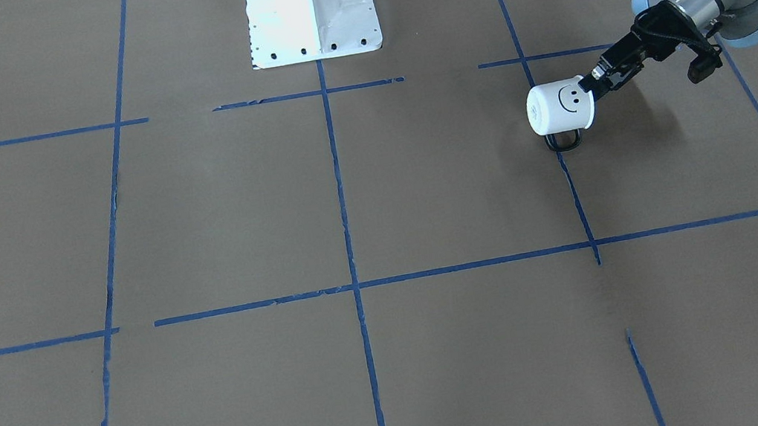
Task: Flip mug
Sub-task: 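Reach the left gripper to the sideways white mug and grasp its rim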
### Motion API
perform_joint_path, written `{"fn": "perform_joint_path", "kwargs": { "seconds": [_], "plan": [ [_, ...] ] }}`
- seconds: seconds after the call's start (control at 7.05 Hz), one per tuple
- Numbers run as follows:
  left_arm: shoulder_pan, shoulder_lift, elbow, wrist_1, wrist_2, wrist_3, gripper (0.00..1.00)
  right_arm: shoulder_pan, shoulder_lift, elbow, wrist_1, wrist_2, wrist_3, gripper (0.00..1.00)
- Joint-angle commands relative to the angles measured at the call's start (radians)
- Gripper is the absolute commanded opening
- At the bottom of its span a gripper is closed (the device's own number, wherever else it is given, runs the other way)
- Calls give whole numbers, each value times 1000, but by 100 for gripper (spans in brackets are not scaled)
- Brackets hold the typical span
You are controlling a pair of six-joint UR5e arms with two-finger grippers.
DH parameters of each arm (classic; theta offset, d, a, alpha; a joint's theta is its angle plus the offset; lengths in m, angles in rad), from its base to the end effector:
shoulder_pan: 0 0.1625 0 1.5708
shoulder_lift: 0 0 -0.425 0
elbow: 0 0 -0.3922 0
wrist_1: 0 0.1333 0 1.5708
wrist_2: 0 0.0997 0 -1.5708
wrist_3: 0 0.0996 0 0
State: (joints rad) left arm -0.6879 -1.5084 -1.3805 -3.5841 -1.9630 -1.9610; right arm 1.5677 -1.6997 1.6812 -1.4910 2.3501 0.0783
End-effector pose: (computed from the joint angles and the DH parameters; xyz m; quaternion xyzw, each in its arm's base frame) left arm 0.2677 -0.3433 0.5695 -0.0106 0.7662 -0.1918 0.6132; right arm 0.0619 -0.4415 0.6558 0.0129 -0.3805 0.0231 0.9244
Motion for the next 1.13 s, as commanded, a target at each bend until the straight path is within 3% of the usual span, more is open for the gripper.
{"fn": "perform_joint_path", "kwargs": {
  "seconds": [0.0,0.57,0.85,0.99],
  "plan": [
    [11,-3,3,-2,1,5,100,0,0,0,0,0,1,100],
    [11,-26,23,-2,1,60,98,0,0,0,0,0,0,100],
    [11,-26,35,-1,3,71,85,0,0,0,0,0,0,100],
    [11,-27,37,-2,3,71,85,0,0,0,0,0,0,100]
  ]
}}
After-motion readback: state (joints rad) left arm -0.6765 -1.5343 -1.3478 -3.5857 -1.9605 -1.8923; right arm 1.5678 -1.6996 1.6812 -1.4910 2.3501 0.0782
